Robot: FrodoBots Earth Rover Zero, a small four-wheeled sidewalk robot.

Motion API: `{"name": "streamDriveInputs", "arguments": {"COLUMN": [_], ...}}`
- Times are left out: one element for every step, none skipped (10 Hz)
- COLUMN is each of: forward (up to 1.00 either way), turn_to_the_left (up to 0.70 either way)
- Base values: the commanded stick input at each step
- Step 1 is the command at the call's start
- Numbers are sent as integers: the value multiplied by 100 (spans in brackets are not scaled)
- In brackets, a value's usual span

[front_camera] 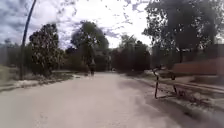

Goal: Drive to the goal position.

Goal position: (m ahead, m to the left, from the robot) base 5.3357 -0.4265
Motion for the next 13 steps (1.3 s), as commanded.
{"name": "streamDriveInputs", "arguments": {"forward": [85, 85, 85, 85, 85, 85, 85, 85, 85, 85, 85, 85, 85], "turn_to_the_left": [0, 0, 0, 0, 0, 0, 0, 0, 0, 0, 0, 0, 0]}}
